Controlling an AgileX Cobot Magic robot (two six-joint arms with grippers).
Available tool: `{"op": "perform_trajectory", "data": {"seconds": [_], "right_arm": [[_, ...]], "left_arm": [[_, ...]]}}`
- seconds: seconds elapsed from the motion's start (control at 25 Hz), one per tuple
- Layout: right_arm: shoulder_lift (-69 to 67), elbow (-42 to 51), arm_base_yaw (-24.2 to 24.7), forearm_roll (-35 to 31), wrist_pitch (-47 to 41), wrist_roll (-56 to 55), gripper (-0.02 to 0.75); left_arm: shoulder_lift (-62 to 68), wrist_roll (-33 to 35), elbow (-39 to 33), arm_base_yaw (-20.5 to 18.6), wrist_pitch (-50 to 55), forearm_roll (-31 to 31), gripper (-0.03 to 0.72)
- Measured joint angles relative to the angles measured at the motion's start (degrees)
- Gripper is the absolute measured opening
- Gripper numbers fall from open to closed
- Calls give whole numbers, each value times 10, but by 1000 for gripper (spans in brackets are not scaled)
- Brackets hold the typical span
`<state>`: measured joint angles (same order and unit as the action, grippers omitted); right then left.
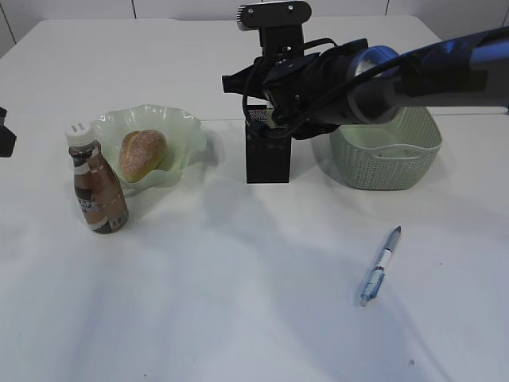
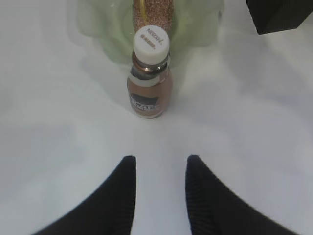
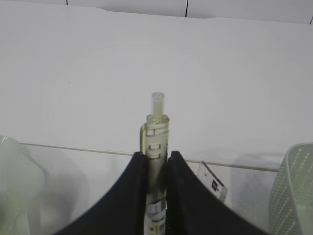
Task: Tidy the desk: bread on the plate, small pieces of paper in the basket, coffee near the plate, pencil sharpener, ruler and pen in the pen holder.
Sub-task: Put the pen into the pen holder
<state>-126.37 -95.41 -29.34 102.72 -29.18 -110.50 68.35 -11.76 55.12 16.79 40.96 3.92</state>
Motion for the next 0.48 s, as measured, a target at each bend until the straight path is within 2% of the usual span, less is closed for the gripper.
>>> {"op": "perform_trajectory", "data": {"seconds": [0.32,0.48], "right_arm": [[0,0,0,0,-1,-1,124],[-1,-4,0,0,17,-1,273]], "left_arm": [[0,0,0,0,-2,0,239],[0,0,0,0,-7,0,239]]}}
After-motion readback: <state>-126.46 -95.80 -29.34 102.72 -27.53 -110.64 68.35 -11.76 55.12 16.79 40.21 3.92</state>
